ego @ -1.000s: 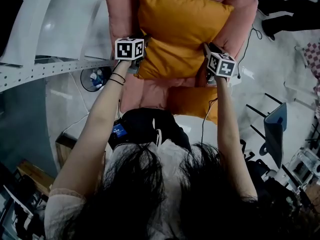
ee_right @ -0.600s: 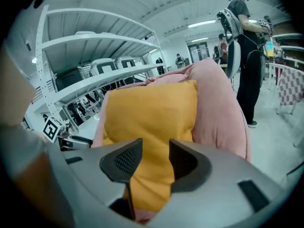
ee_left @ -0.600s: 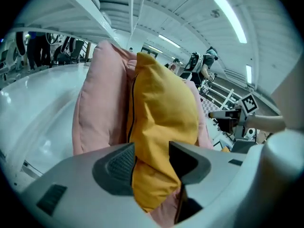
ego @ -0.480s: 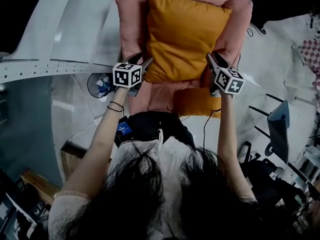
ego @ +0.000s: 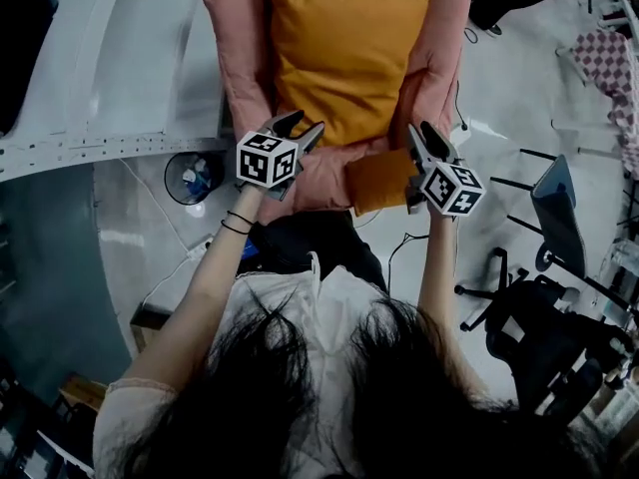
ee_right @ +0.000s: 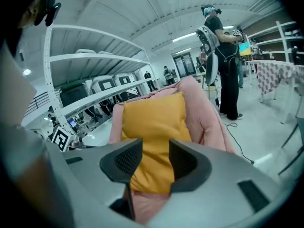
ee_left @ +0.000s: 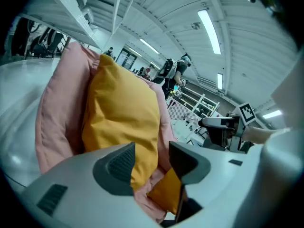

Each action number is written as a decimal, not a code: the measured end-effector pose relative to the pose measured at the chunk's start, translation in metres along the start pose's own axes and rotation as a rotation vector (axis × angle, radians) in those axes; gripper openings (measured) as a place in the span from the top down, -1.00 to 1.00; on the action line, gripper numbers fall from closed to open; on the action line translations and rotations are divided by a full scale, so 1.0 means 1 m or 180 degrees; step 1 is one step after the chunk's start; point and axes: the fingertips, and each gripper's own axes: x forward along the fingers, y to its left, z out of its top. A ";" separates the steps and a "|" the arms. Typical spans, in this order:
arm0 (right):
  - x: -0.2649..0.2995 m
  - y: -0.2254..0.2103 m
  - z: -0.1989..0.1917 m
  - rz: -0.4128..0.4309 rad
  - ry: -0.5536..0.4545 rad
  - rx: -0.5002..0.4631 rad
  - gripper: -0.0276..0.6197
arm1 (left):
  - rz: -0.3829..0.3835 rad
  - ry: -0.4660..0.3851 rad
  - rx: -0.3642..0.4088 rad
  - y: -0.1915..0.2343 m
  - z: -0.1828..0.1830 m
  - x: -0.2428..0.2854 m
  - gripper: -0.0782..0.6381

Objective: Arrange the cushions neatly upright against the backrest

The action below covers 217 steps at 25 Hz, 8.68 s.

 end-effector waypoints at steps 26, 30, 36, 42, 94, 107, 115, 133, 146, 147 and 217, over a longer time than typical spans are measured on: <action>-0.130 -0.133 -0.094 -0.0320 0.0835 -0.0328 0.41 | -0.0020 0.1321 -0.0103 -0.093 -0.211 0.076 0.18; -0.141 -0.134 -0.120 0.0061 0.1153 -0.0670 0.40 | 0.0000 0.1514 -0.0125 -0.108 -0.255 0.078 0.18; -0.153 -0.137 -0.162 0.0609 0.1783 -0.1314 0.16 | 0.0079 0.1774 -0.0425 -0.128 -0.318 0.079 0.09; -0.140 -0.139 -0.174 0.0656 0.1826 -0.1693 0.16 | 0.0231 0.1864 -0.0707 -0.127 -0.362 0.087 0.06; -0.062 -0.083 -0.185 0.0430 0.1479 0.1113 0.64 | 0.0004 0.2296 -0.0661 -0.074 -0.232 -0.067 0.59; 0.036 -0.124 -0.208 -0.0017 0.1416 0.1663 0.64 | 0.0318 0.0968 -0.1728 0.015 -0.162 0.005 0.59; 0.088 -0.127 -0.177 -0.0204 0.1212 0.1422 0.64 | 0.0655 0.0353 -0.2180 0.064 -0.115 0.037 0.58; 0.139 -0.154 -0.210 -0.0691 0.1047 0.1110 0.64 | 0.0472 0.0276 -0.2432 0.112 -0.149 0.084 0.58; 0.105 -0.146 -0.183 -0.0403 0.1062 0.0961 0.35 | 0.0447 -0.0093 -0.2602 0.089 -0.126 0.048 0.46; 0.100 -0.143 -0.180 -0.0375 0.1059 0.0934 0.28 | 0.0438 -0.0171 -0.2628 0.086 -0.123 0.042 0.37; -0.261 0.220 -0.136 0.1341 -0.0192 -0.0186 0.58 | 0.0408 -0.1084 0.0496 -0.272 -0.124 -0.290 0.44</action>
